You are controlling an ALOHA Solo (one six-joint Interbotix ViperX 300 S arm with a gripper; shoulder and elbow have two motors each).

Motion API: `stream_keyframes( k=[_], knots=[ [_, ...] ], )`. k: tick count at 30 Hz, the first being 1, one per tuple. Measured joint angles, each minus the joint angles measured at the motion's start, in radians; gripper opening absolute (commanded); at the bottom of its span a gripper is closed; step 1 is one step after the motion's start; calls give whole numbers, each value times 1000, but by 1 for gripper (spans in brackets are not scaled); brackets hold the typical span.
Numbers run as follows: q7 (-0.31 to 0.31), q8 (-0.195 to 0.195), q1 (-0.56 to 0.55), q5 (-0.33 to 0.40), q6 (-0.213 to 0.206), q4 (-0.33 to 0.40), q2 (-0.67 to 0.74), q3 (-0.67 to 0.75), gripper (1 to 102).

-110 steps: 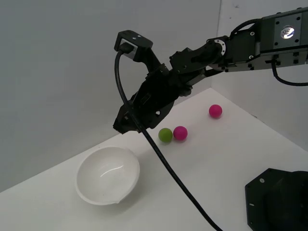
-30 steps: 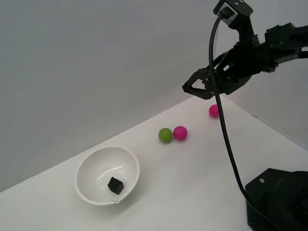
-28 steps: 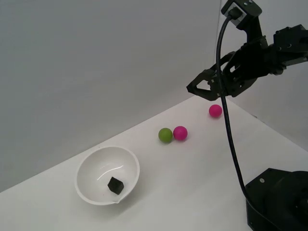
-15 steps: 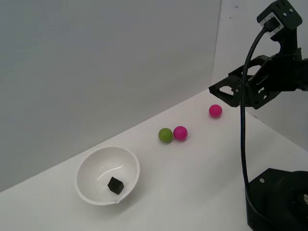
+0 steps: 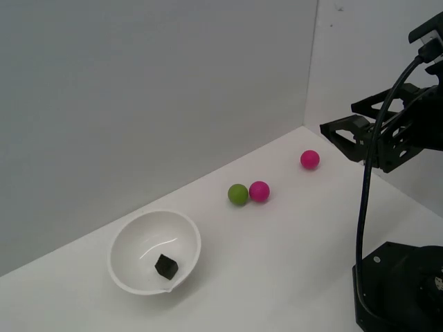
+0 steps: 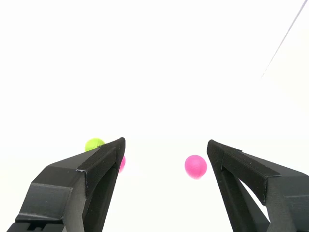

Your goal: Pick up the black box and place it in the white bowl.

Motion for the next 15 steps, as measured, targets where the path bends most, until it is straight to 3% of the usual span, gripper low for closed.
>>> stream_keyframes(
  k=[15],
  knots=[
    [-15, -15, 32, 38, 34, 41, 66, 67, 90]
  ],
)
